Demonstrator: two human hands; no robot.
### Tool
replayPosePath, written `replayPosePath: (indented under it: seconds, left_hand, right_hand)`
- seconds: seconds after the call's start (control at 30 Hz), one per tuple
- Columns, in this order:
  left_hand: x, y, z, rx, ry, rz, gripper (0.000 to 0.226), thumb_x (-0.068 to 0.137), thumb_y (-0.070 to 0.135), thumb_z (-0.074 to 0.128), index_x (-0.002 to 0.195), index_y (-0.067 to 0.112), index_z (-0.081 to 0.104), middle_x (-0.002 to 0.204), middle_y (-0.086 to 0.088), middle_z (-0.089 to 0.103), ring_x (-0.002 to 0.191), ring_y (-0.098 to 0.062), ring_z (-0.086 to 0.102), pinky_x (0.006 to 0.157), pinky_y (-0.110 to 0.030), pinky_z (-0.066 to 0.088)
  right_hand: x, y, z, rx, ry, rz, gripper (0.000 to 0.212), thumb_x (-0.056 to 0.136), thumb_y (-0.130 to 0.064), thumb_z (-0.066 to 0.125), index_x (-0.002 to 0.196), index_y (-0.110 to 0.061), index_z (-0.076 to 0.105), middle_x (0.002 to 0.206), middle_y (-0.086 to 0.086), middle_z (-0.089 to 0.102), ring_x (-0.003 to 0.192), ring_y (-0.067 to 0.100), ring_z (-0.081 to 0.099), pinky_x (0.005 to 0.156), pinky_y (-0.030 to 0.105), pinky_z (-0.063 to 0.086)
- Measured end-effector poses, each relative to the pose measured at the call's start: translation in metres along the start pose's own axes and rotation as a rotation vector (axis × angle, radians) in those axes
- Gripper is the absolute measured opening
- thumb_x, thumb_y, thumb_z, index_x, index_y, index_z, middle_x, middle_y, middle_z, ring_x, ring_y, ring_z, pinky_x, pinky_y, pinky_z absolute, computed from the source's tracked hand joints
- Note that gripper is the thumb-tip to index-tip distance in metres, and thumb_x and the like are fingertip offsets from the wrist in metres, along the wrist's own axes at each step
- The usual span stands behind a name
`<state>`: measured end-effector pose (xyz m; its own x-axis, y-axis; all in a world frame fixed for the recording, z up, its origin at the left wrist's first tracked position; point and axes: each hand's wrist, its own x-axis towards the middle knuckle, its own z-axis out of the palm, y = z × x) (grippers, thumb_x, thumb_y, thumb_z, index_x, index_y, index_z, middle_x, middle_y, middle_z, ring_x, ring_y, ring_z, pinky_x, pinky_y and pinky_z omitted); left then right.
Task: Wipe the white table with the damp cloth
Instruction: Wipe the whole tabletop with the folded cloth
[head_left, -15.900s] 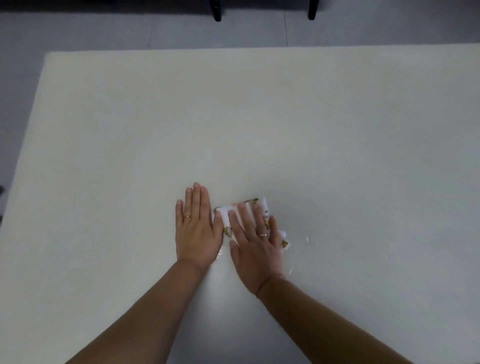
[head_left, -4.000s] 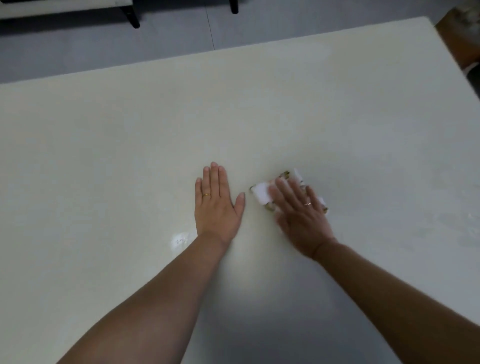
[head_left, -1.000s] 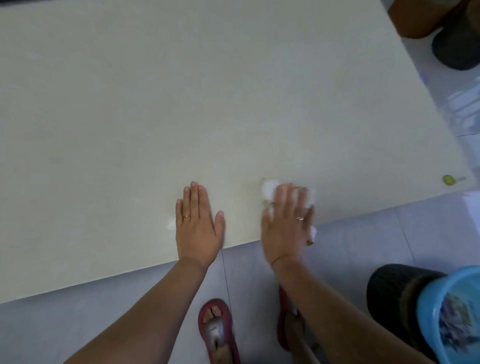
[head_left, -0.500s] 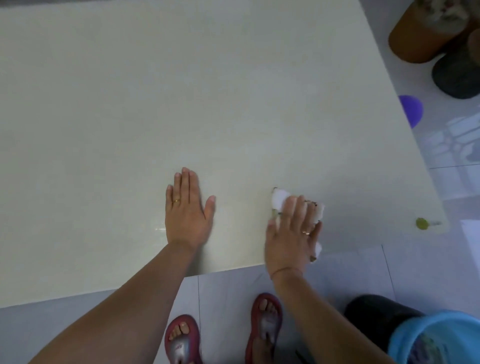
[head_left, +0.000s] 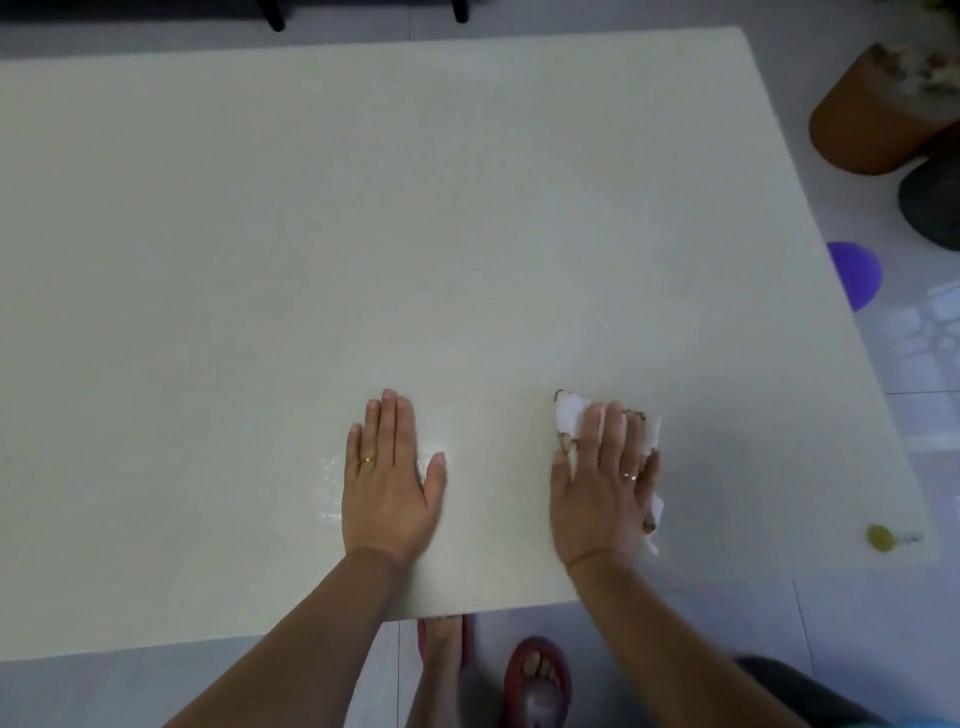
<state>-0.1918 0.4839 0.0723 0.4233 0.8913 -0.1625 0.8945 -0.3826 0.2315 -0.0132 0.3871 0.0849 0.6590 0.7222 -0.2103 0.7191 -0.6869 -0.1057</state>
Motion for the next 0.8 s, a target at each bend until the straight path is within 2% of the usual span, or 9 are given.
replayPosePath:
  seconds: [0.07,0.13,0.23,0.3,0.47,0.53,0.63,0.7,0.8]
  left_hand:
    - [0.001,0.001,-0.001,-0.004,0.002,-0.002,0.069,0.093,0.046,0.019,0.150,0.010,0.002,0.159,-0.004,0.000,0.147,-0.017,-0.003,0.119,-0.034,-0.004]
    - [0.002,0.002,-0.003,-0.018,-0.006,0.002,0.067,0.093,0.042,0.019,0.150,0.008,0.008,0.158,-0.007,0.006,0.147,-0.019,0.003,0.119,-0.035,-0.002]
    - [0.003,0.001,-0.007,-0.070,-0.009,0.010,0.064,0.094,0.038,0.018,0.149,0.007,0.014,0.158,-0.007,0.010,0.146,-0.019,0.005,0.119,-0.033,-0.003]
    - [0.007,0.002,-0.010,-0.109,-0.002,0.011,0.063,0.094,0.040,0.017,0.149,0.009,0.010,0.158,-0.005,0.006,0.147,-0.017,0.000,0.118,-0.032,-0.006]
    - [0.057,0.001,-0.029,-0.105,0.090,0.026,0.064,0.095,0.040,0.016,0.150,0.007,0.012,0.158,-0.006,0.005,0.147,-0.018,0.001,0.118,-0.030,-0.010]
    - [0.085,-0.002,-0.036,-0.077,0.104,0.023,0.066,0.094,0.040,0.012,0.149,0.006,0.012,0.159,-0.008,0.007,0.147,-0.020,0.001,0.117,-0.030,-0.011]
    - [0.121,-0.011,-0.039,-0.027,0.082,-0.002,0.066,0.093,0.041,0.009,0.150,0.006,0.009,0.159,-0.009,0.005,0.147,-0.021,0.000,0.118,-0.032,-0.010]
    - [0.135,-0.018,-0.037,0.001,0.048,-0.016,0.061,0.098,0.039,0.013,0.150,0.008,0.005,0.160,-0.009,0.002,0.147,-0.021,-0.003,0.118,-0.034,-0.009]
    - [0.139,-0.026,-0.034,0.019,0.015,-0.009,0.060,0.100,0.038,0.017,0.151,0.010,0.001,0.160,-0.007,-0.002,0.147,-0.019,-0.006,0.119,-0.036,-0.007]
  right_hand:
    - [-0.010,-0.034,0.002,-0.016,0.020,-0.081,0.063,0.092,-0.041,0.020,0.147,-0.012,0.024,0.155,0.012,0.024,0.143,0.034,0.019,0.115,0.054,0.013]
    - [-0.021,-0.052,0.006,-0.057,-0.016,-0.345,0.061,0.092,-0.041,0.025,0.147,-0.013,0.026,0.154,0.009,0.026,0.142,0.032,0.021,0.112,0.055,0.016]
    - [-0.006,-0.038,0.000,-0.125,-0.101,-0.671,0.060,0.093,-0.042,0.030,0.147,-0.017,0.028,0.155,0.005,0.027,0.143,0.025,0.021,0.112,0.055,0.024]
    - [0.022,-0.018,-0.008,-0.229,-0.057,-0.747,0.058,0.092,-0.040,0.030,0.145,-0.016,0.034,0.152,0.006,0.033,0.141,0.025,0.029,0.111,0.053,0.029]
    - [0.074,-0.003,-0.019,0.007,-0.040,-0.028,0.057,0.098,-0.037,0.029,0.150,-0.018,0.014,0.159,0.006,0.010,0.146,0.025,0.004,0.118,0.047,0.005]
    - [0.063,-0.041,-0.016,0.042,-0.040,0.094,0.061,0.094,-0.039,0.016,0.150,-0.014,0.011,0.159,0.010,0.010,0.146,0.031,0.004,0.117,0.050,0.006]
    - [0.023,-0.097,-0.002,-0.068,-0.030,-0.283,0.063,0.090,-0.040,0.018,0.147,-0.014,0.021,0.155,0.009,0.024,0.143,0.035,0.018,0.113,0.059,0.019]
    - [0.006,-0.103,0.005,-0.072,-0.104,-0.575,0.063,0.091,-0.043,0.030,0.148,-0.018,0.024,0.156,0.005,0.024,0.144,0.028,0.017,0.113,0.054,0.015]
    - [0.037,-0.078,-0.002,-0.202,-0.103,-0.752,0.062,0.091,-0.042,0.033,0.148,-0.019,0.027,0.155,0.003,0.026,0.143,0.024,0.022,0.111,0.051,0.018]
